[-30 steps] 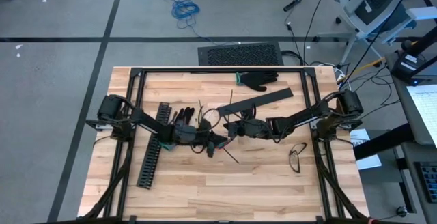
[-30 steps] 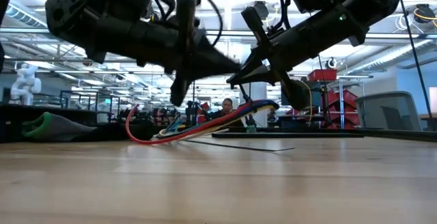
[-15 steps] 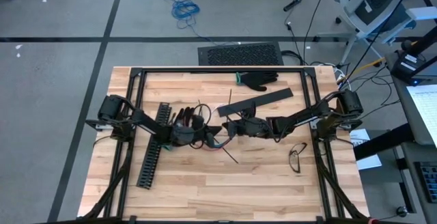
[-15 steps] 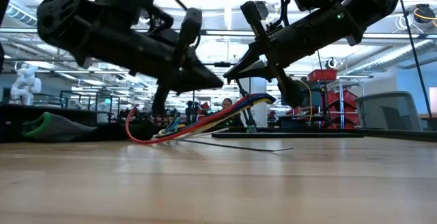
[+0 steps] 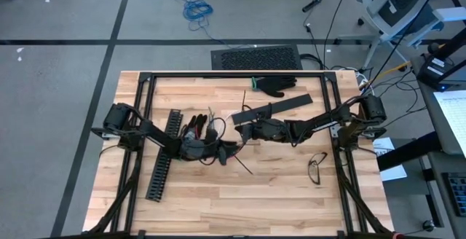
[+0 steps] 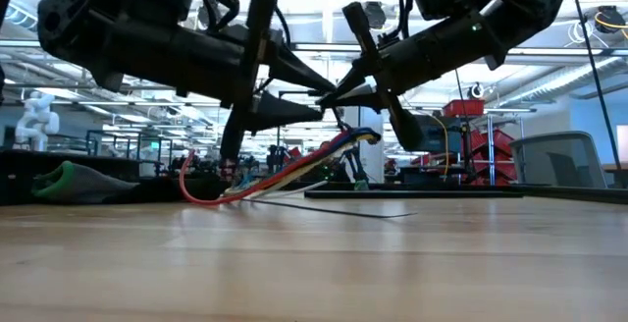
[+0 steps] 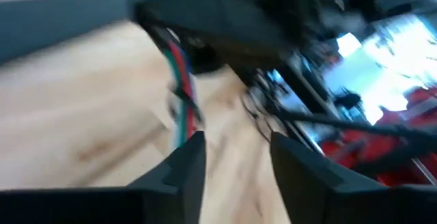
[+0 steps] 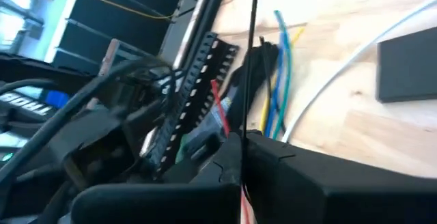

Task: Ziptie cables
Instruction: Wrap the cable wires with the black zip tie

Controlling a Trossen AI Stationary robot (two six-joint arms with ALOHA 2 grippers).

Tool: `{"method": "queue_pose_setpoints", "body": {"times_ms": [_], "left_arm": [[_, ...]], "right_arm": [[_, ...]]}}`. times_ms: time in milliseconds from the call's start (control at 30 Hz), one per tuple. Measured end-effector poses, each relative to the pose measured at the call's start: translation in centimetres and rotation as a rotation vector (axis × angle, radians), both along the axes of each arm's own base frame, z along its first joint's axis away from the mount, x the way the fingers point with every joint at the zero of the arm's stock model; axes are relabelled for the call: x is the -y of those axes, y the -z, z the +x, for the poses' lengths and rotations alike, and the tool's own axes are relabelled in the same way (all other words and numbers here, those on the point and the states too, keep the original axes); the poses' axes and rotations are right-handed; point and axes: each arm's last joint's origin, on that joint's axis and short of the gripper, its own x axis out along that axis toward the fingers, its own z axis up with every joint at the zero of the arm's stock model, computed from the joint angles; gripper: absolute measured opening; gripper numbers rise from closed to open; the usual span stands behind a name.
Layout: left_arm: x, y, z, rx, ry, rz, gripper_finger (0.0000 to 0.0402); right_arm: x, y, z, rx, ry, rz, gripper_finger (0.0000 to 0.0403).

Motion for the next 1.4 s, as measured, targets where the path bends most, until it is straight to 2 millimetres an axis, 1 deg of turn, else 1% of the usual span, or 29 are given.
{"method": "queue_pose_setpoints", "body": {"times_ms": [100,233,400,500,600,700,800,1033,1167,1233,1300,1367,1400], "left_arm": [[-0.6,0.0,0.1,0.005,-0.075,0.012,0.0189],[-1.4,-0.1,0.2,0.013,-0.113,-0.01,0.0203],[-1.6,-0.2,0.4,0.019,-0.12,-0.011,0.0203],[-1.5,-0.8,0.9,0.04,-0.119,-0.011,0.0203],[-1.4,-1.2,1.6,0.038,-0.113,0.026,0.0203],[-1.4,-1.2,2.0,0.007,-0.087,0.032,0.0203],[-1.4,-0.7,2.0,-0.036,-0.085,0.042,0.0203],[-2.4,-0.6,1.9,-0.06,-0.197,0.09,0.0198],[-2.5,-0.6,2.0,-0.064,-0.173,0.096,0.0178],[-2.5,-0.5,2.0,-0.081,-0.166,0.116,0.0154],[-2.5,-0.4,1.9,-0.091,-0.162,0.118,0.0109],[-2.6,-0.4,2.0,-0.09,-0.163,0.113,0.0041],[-2.6,-0.4,2.0,-0.087,-0.167,0.104,0.0024]], "right_arm": [[-0.1,-0.1,0.1,0.01,-0.016,0.005,0.0],[-0.2,-0.2,0.1,0.017,-0.02,0.006,0.0],[-0.2,-0.3,0.1,0.038,-0.019,0.007,0.0],[-0.2,-0.3,0.1,0.036,-0.02,0.007,0.0],[-0.2,-0.4,0.1,0.04,-0.019,0.007,0.0],[-0.1,-0.4,0.1,0.041,-0.017,0.006,0.0],[-0.1,-0.5,0.2,0.053,-0.016,0.007,0.0],[-0.1,-0.6,0.2,0.063,-0.016,0.007,0.0],[-0.1,-0.6,0.2,0.071,-0.016,0.007,0.0],[-0.1,-0.7,0.3,0.083,-0.016,0.008,0.0],[-0.1,-0.9,0.3,0.099,-0.016,0.008,0.0],[-0.1,-1.0,0.3,0.104,-0.015,0.008,0.0],[-0.1,-1.0,0.3,0.104,-0.014,0.007,0.0]]}}
